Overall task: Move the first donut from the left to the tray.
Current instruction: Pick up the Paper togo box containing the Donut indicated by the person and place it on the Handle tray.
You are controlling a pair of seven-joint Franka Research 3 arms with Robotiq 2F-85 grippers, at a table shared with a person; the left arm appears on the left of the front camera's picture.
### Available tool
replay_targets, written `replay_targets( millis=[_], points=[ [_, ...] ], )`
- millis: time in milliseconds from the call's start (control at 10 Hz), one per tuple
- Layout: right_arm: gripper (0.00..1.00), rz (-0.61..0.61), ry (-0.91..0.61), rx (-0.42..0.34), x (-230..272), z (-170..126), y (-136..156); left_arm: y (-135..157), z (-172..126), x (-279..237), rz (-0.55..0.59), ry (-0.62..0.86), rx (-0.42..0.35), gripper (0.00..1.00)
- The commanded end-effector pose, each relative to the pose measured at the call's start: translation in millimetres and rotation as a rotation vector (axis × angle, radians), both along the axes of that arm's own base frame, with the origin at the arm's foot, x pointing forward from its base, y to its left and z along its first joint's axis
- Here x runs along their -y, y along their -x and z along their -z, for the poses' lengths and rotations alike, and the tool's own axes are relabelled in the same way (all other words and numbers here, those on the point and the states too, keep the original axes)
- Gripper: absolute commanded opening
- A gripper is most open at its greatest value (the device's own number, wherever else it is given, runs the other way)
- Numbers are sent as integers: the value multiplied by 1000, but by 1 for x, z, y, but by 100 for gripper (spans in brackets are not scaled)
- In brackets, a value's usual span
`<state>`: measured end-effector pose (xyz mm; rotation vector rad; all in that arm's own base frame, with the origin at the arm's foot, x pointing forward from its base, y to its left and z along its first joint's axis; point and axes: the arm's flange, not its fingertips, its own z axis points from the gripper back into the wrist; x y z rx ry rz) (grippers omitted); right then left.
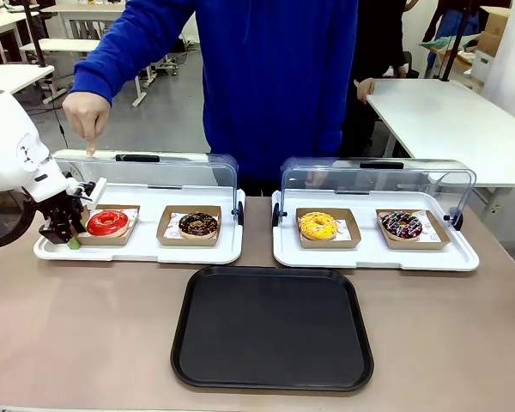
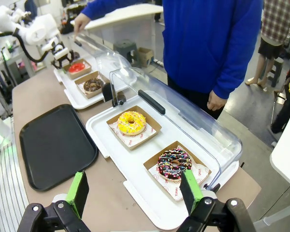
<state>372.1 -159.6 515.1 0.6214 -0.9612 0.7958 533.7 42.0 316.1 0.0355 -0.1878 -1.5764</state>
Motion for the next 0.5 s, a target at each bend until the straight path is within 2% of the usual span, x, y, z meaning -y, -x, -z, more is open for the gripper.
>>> replay_targets(
  millis=[0, 100, 200, 400],
  points=[
    [100, -7, -15, 38, 0, -1, -4, -1, -3, 0, 1, -21, -19, 15],
    [100, -7, -15, 38, 0, -1, -4, 0, -4, 0, 8, -24, -20, 5],
    [100, -7, -15, 38, 0, -1, -4, 1, -5, 0, 15, -27, -18, 0],
    [100, -7, -15, 38, 0, -1, -4, 2, -5, 0, 19, -36, -20, 0]
  ],
)
